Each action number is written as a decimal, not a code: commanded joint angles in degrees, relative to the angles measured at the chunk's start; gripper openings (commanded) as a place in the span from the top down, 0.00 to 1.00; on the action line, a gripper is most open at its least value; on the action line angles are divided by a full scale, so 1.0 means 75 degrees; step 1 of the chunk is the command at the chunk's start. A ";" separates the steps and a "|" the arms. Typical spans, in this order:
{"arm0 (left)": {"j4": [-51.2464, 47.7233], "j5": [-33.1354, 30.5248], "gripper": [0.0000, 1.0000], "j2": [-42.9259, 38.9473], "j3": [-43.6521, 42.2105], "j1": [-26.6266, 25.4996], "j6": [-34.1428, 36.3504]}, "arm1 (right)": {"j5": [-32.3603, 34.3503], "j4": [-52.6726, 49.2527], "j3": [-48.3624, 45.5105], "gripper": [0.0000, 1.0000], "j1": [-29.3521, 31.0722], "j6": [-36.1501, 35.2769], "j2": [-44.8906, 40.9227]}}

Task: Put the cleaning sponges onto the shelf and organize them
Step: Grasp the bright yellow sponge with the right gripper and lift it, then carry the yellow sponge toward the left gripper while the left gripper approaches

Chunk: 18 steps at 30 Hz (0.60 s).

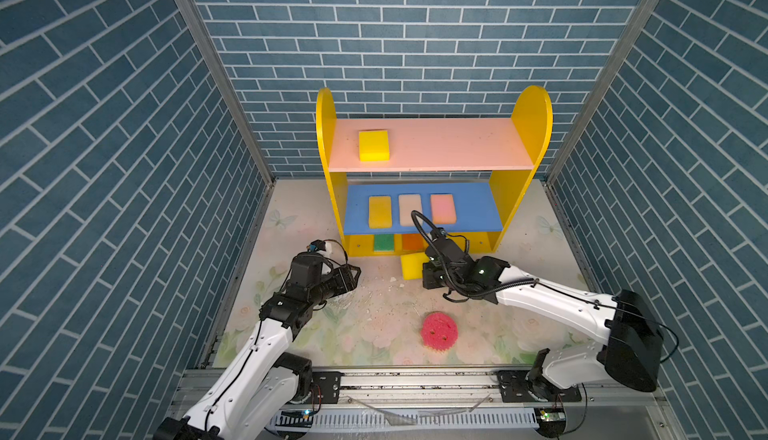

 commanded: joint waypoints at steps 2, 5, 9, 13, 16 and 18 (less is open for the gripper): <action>-0.0326 -0.0111 0.29 -0.0125 0.0209 -0.0013 0.0182 | -0.0507 0.0129 0.0711 1.00 0.0463 -0.0563 0.0646; -0.0376 -0.0127 0.29 -0.0132 0.0255 -0.0013 0.0220 | -0.0582 -0.0224 0.1277 1.00 0.0497 -0.0768 0.0676; -0.0318 -0.0015 0.29 -0.0134 0.0413 -0.0013 0.0229 | -0.0323 -0.0982 0.1893 1.00 0.0495 -0.1146 0.0367; -0.0480 -0.0034 0.27 -0.0165 0.0774 -0.0013 0.0361 | -0.0167 -0.1391 0.2283 1.00 0.0489 -0.1359 -0.0030; -0.0694 -0.0003 0.27 -0.0154 0.1245 -0.0013 0.0583 | -0.0038 -0.1497 0.2571 1.00 0.0441 -0.1636 -0.0336; -0.0812 -0.0004 0.26 -0.0163 0.1522 -0.0012 0.0686 | -0.0147 -0.1506 0.2718 1.00 0.0393 -0.1817 -0.0451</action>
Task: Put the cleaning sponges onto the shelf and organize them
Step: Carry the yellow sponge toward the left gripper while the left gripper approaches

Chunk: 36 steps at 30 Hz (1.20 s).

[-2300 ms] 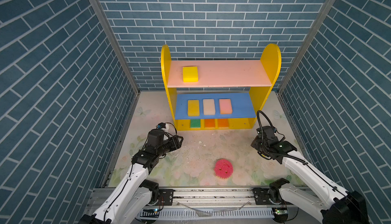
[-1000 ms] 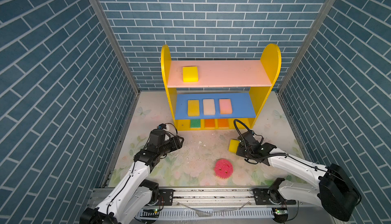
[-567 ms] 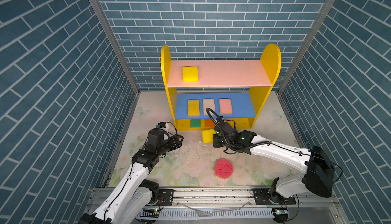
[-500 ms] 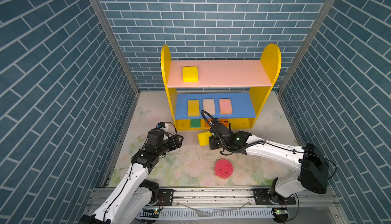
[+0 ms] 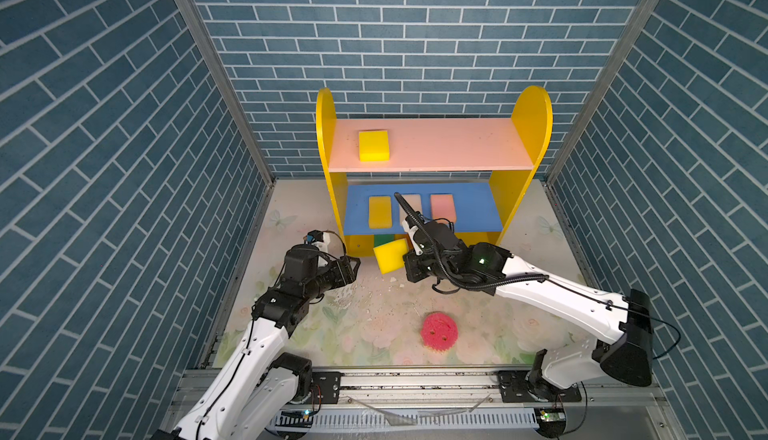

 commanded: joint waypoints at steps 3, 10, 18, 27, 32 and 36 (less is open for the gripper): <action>-0.0511 -0.0067 0.26 -0.0106 0.0940 -0.0013 0.0443 | -0.0846 -0.0650 0.0803 1.00 -0.0196 -0.1146 -0.0117; -0.1338 -0.0833 0.26 -0.0574 0.1273 0.0000 0.0836 | -0.2562 -0.1934 0.1469 1.00 -0.0077 -0.1781 0.1018; -0.1765 -0.1200 0.25 -0.0883 0.0435 0.0010 0.0797 | -0.3024 -0.1958 0.1240 1.00 0.0588 -0.2080 0.2392; -0.1938 -0.1049 0.23 -0.1092 -0.0589 0.0020 0.0547 | -0.2653 -0.0701 0.0923 1.00 0.0614 -0.1978 0.3952; -0.1632 -0.0568 0.23 -0.1097 -0.1118 0.0016 0.0116 | -0.2426 -0.0448 0.0947 1.00 0.0583 -0.2020 0.4043; -0.1049 0.0158 0.23 -0.0827 -0.1458 0.0010 -0.0111 | -0.2744 -0.0391 0.0739 1.00 0.0409 -0.2034 0.3382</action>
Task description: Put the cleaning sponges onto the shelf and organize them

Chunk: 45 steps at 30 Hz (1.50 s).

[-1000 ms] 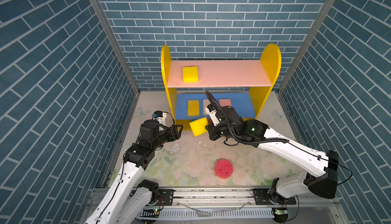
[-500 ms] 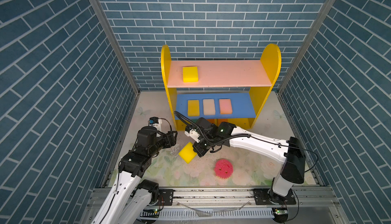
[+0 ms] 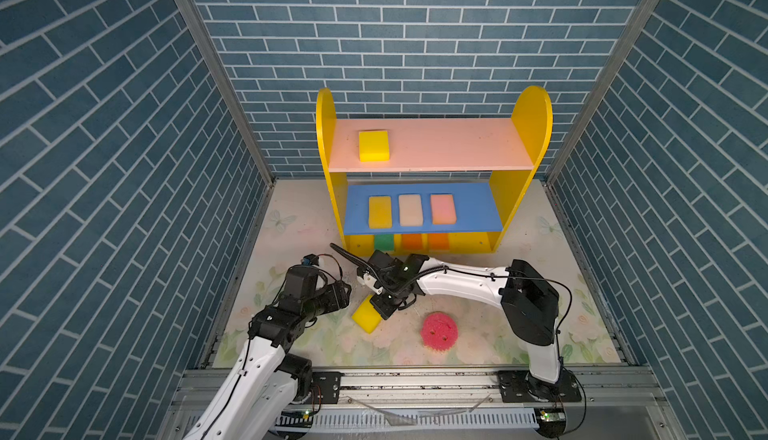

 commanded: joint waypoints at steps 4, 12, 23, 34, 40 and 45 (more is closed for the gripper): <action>0.1828 0.1880 0.21 0.0299 -0.0681 0.0010 -0.0572 | -0.0852 0.0220 -0.0495 1.00 -0.0286 -0.0597 -0.1420; 0.2433 0.3010 0.16 0.0375 -0.0625 0.0010 -0.0780 | -0.1718 -0.0306 -0.0180 1.00 -0.0432 -0.0927 -0.1606; 0.3493 0.3937 0.16 -0.0212 -0.1028 0.0010 -0.2094 | -0.2384 0.0226 -0.0556 1.00 -0.1038 -0.0658 -0.1993; 0.3926 0.4768 0.28 -0.0034 -0.1029 0.0010 -0.2522 | -0.2254 -0.0056 -0.0212 1.00 -0.1158 -0.1071 -0.2508; 0.4182 0.4545 0.68 -0.0161 -0.0870 0.0010 -0.2713 | -0.1745 0.0076 -0.0099 1.00 -0.1220 -0.0901 -0.2392; 0.4852 0.4167 0.81 -0.0067 -0.0898 0.0010 -0.3018 | -0.1159 0.1280 -0.0831 0.88 -0.1401 0.0288 -0.2788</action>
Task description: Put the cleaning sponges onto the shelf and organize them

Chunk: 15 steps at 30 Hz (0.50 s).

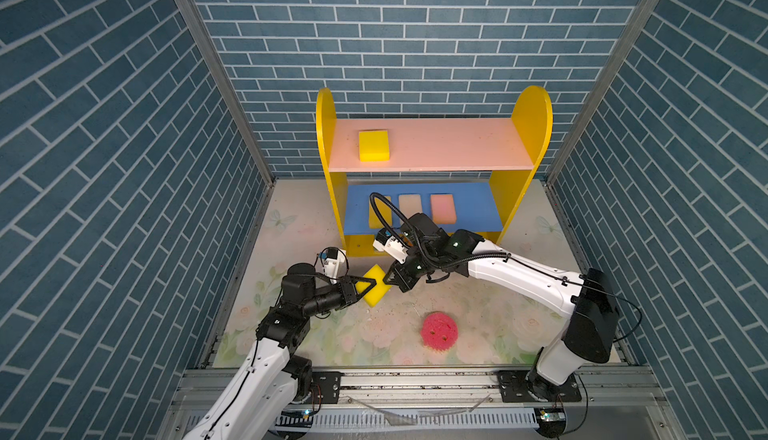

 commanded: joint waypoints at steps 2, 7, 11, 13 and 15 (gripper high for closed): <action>0.0877 -0.0560 0.87 -0.0072 0.0004 0.0010 -0.0305 | 0.0757 0.1592 -0.0929 0.78 -0.0186 0.1141 -0.0794; 0.2188 -0.1343 1.00 -0.0152 0.0020 -0.0001 -0.0786 | 0.1872 0.3890 -0.2883 0.66 -0.0189 0.2868 -0.2197; 0.2939 -0.1769 1.00 -0.0117 0.0299 -0.0013 -0.0836 | 0.2572 0.6210 -0.4498 0.62 -0.0141 0.4390 -0.3000; 0.3531 -0.1993 1.00 -0.0030 0.0327 -0.0025 -0.0999 | 0.2920 0.6384 -0.4594 0.61 0.0077 0.4506 -0.3054; 0.4013 -0.2209 1.00 0.0071 0.0324 -0.0037 -0.1175 | 0.3169 0.6329 -0.4418 0.61 0.0375 0.4389 -0.2944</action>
